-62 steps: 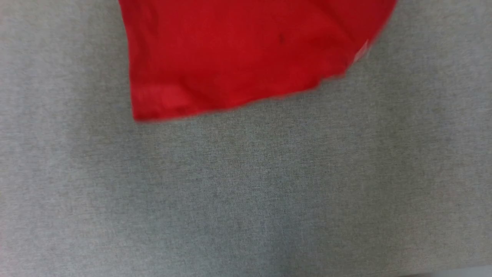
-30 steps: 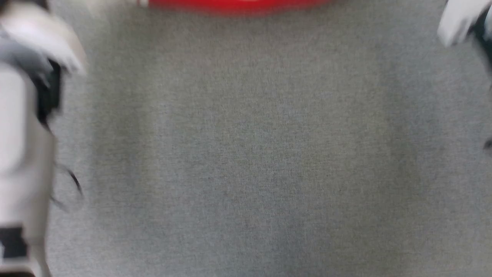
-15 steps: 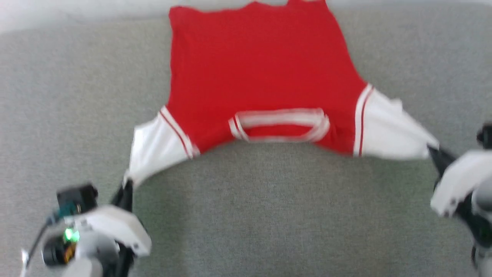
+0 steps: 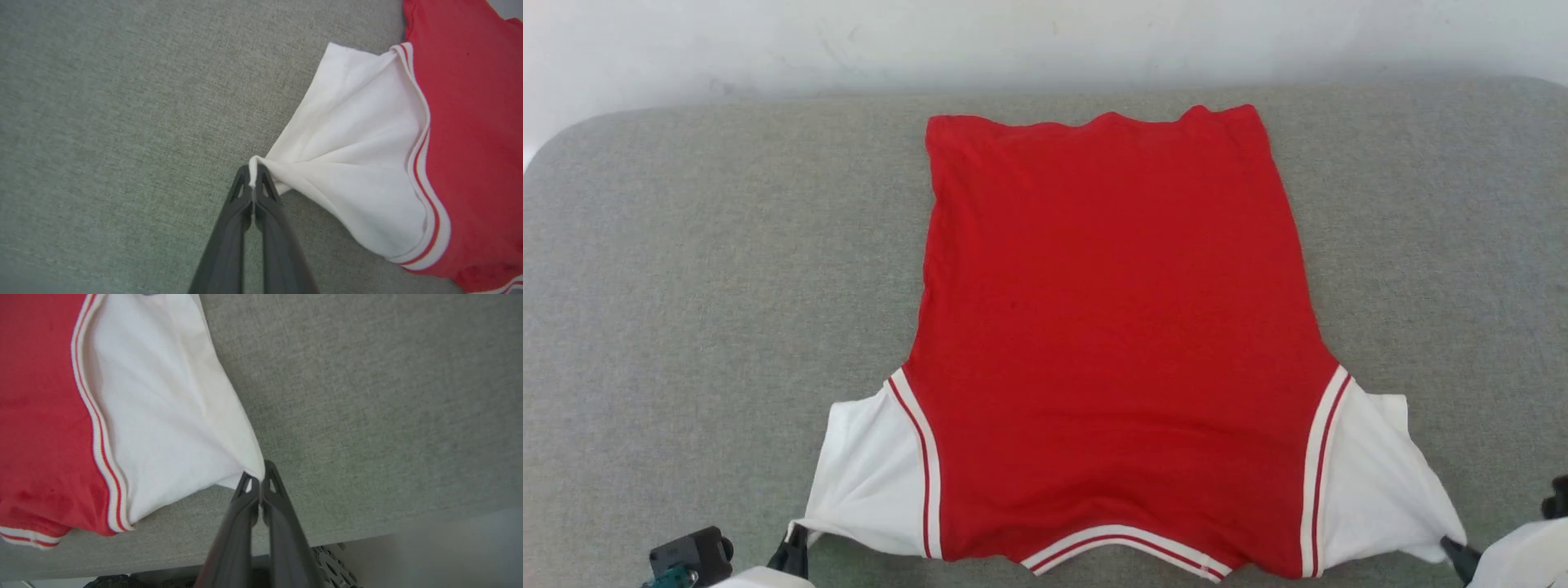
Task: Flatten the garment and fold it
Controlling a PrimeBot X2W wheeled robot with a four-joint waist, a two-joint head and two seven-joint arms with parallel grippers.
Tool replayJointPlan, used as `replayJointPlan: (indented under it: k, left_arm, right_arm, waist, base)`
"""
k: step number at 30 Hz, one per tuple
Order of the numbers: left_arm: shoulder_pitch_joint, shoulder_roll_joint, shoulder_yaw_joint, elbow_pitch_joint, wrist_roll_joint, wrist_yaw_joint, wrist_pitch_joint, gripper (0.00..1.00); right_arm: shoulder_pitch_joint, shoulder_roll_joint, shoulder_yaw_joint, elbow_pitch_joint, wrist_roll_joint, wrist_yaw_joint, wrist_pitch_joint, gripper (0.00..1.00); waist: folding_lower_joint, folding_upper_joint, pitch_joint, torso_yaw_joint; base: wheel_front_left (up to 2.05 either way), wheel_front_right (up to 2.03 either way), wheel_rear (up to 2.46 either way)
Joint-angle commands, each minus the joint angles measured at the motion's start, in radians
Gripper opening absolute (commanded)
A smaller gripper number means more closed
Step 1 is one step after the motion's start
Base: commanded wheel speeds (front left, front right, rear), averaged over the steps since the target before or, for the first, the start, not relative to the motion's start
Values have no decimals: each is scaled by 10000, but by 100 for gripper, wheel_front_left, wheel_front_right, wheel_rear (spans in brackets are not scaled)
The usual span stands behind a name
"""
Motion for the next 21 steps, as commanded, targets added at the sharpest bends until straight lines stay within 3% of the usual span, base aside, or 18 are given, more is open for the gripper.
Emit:
replayJointPlan:
  k: [1, 11, 12, 13, 14, 15, 21]
  left_arm:
    - [101, 2, 8, 94, -56, 23, -14, 0]
    - [-322, -191, -436, 594, -41, -344, -222, 0]
    - [-359, -189, -462, 605, -26, -380, -270, 0]
    - [-380, -180, -491, 614, -5, -403, -297, 0]
    - [-392, -178, -514, 604, 5, -416, -312, 0]
    - [-397, -174, -537, 571, 20, -421, -323, 0]
    - [-361, -124, -646, 211, 91, -428, -344, 0]
  right_arm:
    - [108, 25, -25, 250, 187, -11, -121, 0]
    - [-391, 28, 631, 2379, 268, -11, -1585, 0]
    - [-445, 28, 632, 2418, 192, -11, -1683, 11]
    - [-473, 28, 649, 2424, 111, -11, -1727, 39]
    - [-475, 28, 666, 2373, -23, -11, -1750, 85]
    - [-466, 29, 658, 2274, -174, -11, -1780, 100]
    - [-615, 29, 516, 959, -534, -11, -2419, 100]
  waist:
    - [1, 0, -17, 63]
    - [1, 0, 71, 219]
    - [1, 0, 74, 233]
    - [1, 0, 75, 243]
    - [1, 0, 74, 257]
    - [1, 0, 71, 272]
    - [1, 0, 110, 371]
  base:
    - [0, 0, 0]
    - [0, 0, 0]
    - [0, 0, 0]
    - [0, 0, 0]
    - [0, 0, 0]
    - [0, 0, 0]
    - [0, 0, 0]
